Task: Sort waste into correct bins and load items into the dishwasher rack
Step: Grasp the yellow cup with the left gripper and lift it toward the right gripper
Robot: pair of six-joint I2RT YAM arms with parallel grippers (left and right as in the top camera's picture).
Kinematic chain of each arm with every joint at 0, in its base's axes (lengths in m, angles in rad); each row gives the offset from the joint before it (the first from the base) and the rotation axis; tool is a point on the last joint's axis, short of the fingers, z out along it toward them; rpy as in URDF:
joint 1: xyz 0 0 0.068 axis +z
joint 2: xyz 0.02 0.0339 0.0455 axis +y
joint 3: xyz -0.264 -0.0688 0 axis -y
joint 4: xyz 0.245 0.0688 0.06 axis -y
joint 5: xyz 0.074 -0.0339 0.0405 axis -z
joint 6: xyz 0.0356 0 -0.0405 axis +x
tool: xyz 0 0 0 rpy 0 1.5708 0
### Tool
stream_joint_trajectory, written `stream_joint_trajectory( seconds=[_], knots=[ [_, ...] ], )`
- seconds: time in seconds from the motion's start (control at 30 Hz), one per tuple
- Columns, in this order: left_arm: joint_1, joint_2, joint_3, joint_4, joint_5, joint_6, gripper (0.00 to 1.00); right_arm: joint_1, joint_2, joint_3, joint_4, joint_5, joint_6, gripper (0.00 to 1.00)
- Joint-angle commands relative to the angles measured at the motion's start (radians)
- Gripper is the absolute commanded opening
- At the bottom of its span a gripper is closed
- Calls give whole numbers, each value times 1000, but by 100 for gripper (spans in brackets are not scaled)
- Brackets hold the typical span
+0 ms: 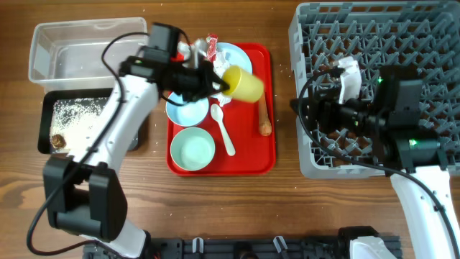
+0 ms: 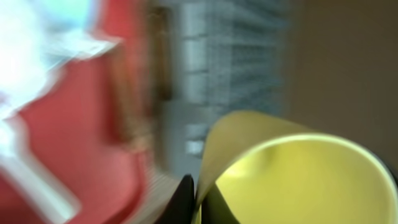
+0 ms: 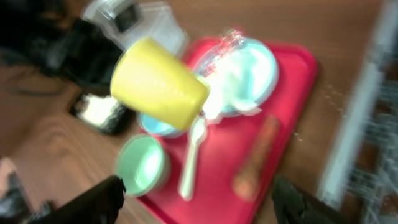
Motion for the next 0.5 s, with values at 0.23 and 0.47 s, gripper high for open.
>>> stream_joint_trajectory(
  seconds=[0.23, 0.47],
  knots=[
    [62, -22, 13, 50, 583, 3, 4, 6, 231, 18, 430, -553, 150, 88],
    [23, -22, 13, 51, 529, 3, 4, 55, 237, 18, 556, -573, 208, 91]
  ],
)
